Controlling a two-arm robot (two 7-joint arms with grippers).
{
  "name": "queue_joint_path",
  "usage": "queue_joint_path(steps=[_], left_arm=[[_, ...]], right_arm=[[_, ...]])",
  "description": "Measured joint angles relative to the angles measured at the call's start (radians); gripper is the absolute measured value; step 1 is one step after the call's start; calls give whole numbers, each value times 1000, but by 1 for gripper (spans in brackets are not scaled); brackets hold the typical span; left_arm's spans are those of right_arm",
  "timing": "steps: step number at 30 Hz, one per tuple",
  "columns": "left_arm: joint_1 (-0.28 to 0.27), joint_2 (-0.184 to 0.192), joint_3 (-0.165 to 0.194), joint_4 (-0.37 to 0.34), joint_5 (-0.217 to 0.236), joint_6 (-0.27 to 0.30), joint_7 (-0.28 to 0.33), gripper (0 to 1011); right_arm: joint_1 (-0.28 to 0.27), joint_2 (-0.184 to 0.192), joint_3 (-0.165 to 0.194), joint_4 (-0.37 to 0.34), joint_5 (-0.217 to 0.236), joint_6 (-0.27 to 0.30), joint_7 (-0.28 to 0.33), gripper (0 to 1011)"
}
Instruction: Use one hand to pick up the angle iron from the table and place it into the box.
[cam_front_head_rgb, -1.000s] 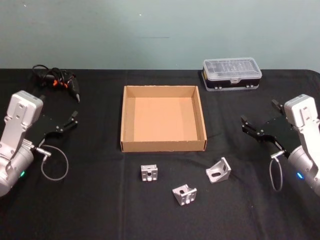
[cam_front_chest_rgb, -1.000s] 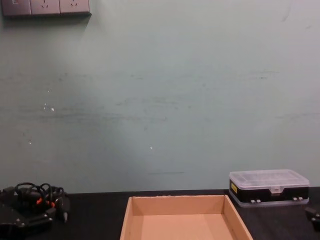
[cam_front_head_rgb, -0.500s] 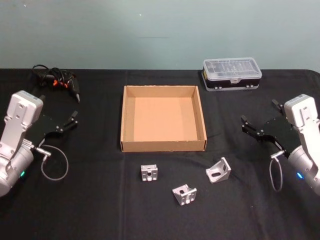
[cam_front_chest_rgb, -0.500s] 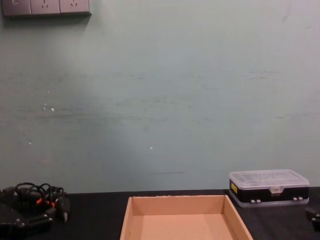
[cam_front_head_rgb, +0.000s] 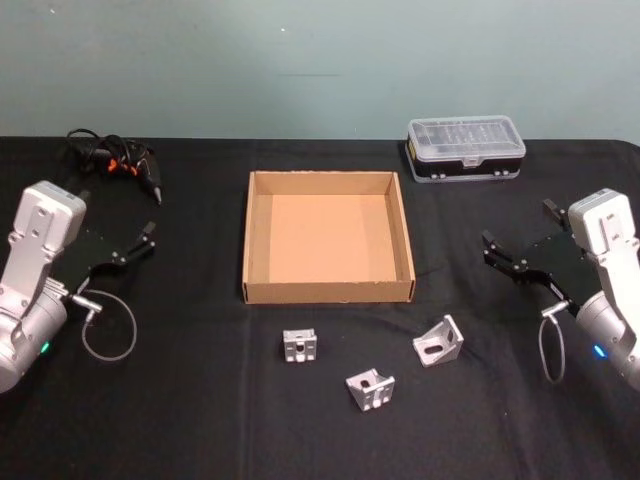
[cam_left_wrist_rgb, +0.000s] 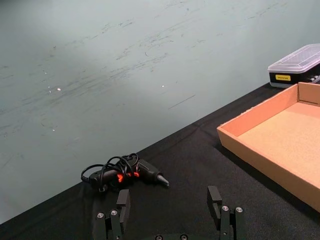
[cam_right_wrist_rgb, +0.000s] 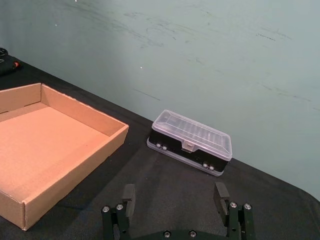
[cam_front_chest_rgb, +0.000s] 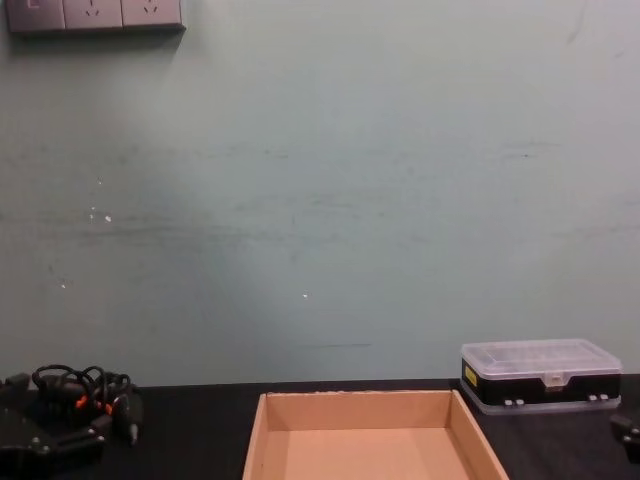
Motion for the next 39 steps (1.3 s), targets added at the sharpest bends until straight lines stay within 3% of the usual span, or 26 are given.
queue_joint_path(steps=[9, 14, 19, 23, 26, 29, 32, 39], left_arm=[[0, 0, 0, 0, 0, 0, 0, 1012], [0, 0, 0, 0, 0, 0, 0, 1011], [0, 0, 0, 0, 0, 0, 0, 1012], [0, 0, 0, 0, 0, 0, 0, 1011], [0, 0, 0, 0, 0, 0, 0, 1011], [0, 0, 0, 0, 0, 0, 0, 1011], [0, 0, 0, 0, 0, 0, 0, 1011], [0, 0, 0, 0, 0, 0, 0, 1012]], right_arm=[[-1, 0, 1, 0, 0, 0, 1, 1000], [-24, 3, 23, -24, -1, -22, 16, 1000], [-50, 21, 53, -73, 55, 18, 69, 1002], [-78, 49, 82, -144, 121, 109, 119, 1002], [-105, 86, 112, -246, 168, 237, 141, 1002], [-117, 103, 129, -312, 192, 330, 140, 1002], [-125, 117, 150, -396, 245, 467, 156, 1002], [-99, 125, 128, -479, 262, 658, 171, 1002]])
